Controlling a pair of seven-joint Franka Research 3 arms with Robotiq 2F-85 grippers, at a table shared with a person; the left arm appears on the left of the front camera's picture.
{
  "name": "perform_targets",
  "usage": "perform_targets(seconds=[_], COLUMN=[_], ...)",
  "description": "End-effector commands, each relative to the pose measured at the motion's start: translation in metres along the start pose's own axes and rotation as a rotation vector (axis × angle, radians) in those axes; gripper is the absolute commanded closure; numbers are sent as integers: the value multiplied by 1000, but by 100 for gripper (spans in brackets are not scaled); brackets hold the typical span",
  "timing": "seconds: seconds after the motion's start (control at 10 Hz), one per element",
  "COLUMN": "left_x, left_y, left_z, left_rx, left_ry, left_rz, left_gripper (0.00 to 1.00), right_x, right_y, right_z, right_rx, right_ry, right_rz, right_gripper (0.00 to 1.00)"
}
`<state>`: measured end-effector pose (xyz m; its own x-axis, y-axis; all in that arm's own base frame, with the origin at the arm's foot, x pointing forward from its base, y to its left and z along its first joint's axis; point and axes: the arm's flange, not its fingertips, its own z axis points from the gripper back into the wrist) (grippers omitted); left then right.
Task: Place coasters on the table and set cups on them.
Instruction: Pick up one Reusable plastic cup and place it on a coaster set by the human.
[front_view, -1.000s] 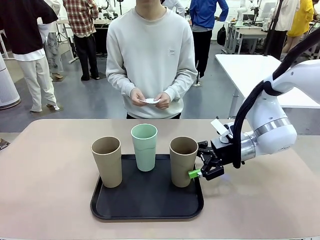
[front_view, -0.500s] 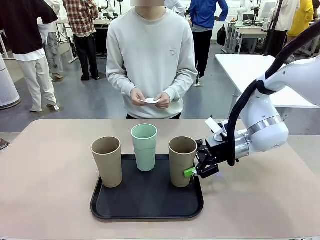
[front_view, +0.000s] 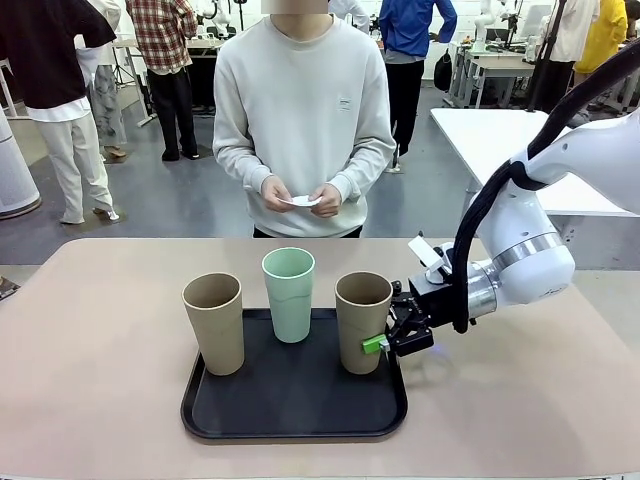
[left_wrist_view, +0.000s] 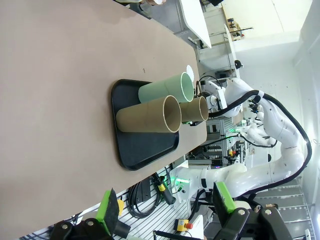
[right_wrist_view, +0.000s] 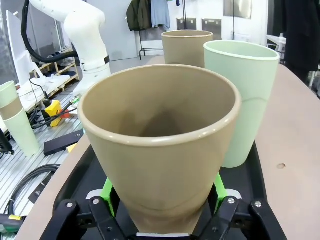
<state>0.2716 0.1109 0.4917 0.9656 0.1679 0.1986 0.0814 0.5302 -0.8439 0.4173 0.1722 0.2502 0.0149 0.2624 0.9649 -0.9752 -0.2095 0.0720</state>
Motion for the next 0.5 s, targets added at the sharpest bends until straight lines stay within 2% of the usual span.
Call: perform_targets(seconds=[0.0, 0.2, 0.4], left_x=[0, 0, 0], left_y=[0, 0, 0], left_z=[0, 0, 0], left_rx=[-12, -12, -12], left_ry=[3, 3, 3], left_rz=[-12, -12, -12], left_gripper=[0, 0, 0], right_x=[7, 29, 86], right_y=[5, 27, 61], right_z=[5, 22, 50], right_rx=[-29, -81, -159], right_ry=[-22, -29, -7], right_rz=[-23, -51, -89], right_gripper=[100, 100, 100])
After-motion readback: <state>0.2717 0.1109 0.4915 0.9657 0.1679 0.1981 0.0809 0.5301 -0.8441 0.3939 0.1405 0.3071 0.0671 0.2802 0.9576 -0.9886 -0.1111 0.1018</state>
